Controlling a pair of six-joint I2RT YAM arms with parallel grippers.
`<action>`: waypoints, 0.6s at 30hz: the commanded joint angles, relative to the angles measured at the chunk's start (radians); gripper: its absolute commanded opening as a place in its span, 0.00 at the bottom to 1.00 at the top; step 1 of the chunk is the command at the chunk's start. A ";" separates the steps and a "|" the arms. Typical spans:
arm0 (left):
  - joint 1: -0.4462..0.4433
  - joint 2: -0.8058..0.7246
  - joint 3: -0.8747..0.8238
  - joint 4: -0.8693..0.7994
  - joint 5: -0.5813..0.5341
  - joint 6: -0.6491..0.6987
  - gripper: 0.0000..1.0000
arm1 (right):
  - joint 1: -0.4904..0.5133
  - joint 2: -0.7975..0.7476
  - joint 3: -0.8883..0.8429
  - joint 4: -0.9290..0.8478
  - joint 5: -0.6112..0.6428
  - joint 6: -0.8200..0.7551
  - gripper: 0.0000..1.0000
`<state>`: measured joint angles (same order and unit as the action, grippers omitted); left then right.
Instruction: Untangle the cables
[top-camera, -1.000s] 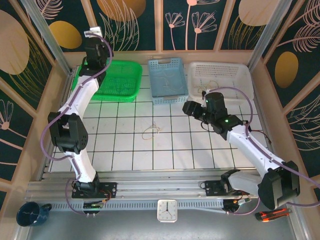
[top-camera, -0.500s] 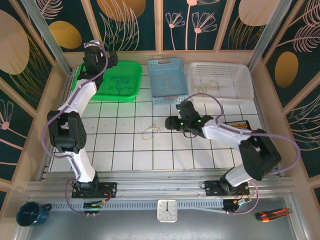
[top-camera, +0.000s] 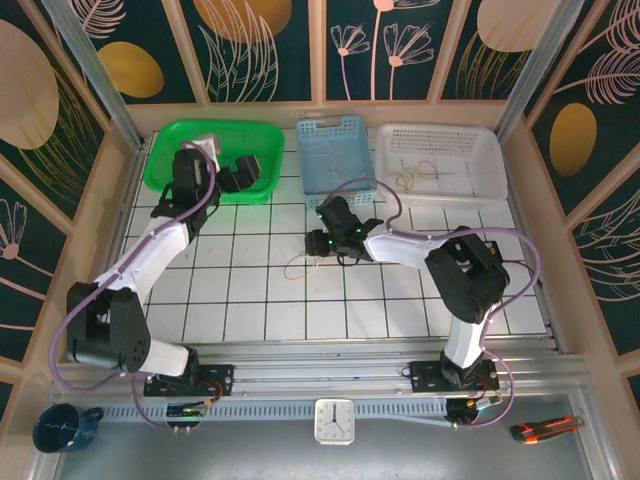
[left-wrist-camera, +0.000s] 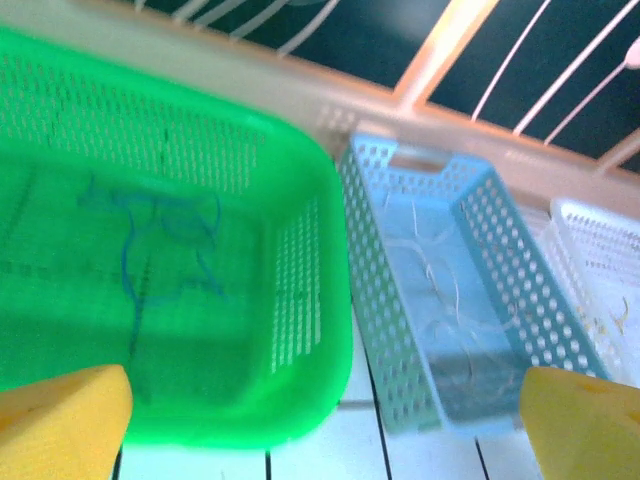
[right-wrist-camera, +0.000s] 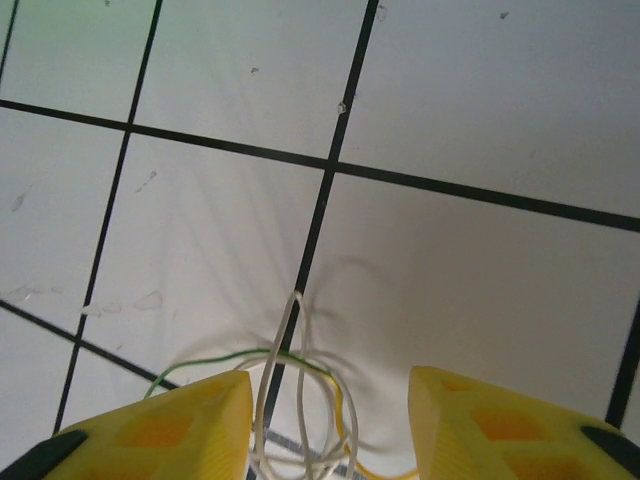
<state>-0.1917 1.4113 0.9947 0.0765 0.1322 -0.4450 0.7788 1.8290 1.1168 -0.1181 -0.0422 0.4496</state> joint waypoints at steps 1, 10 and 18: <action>-0.002 -0.059 -0.090 0.071 0.032 -0.064 0.99 | 0.004 0.046 0.048 -0.002 0.020 -0.015 0.41; -0.005 -0.147 -0.224 0.089 0.084 -0.095 0.99 | 0.004 0.036 0.069 -0.004 0.032 -0.034 0.00; -0.084 -0.177 -0.345 0.197 0.216 -0.083 0.99 | -0.008 -0.232 -0.015 -0.029 0.054 -0.023 0.00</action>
<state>-0.2424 1.2568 0.6914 0.1844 0.2615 -0.5262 0.7776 1.7008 1.1206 -0.1368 -0.0177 0.4244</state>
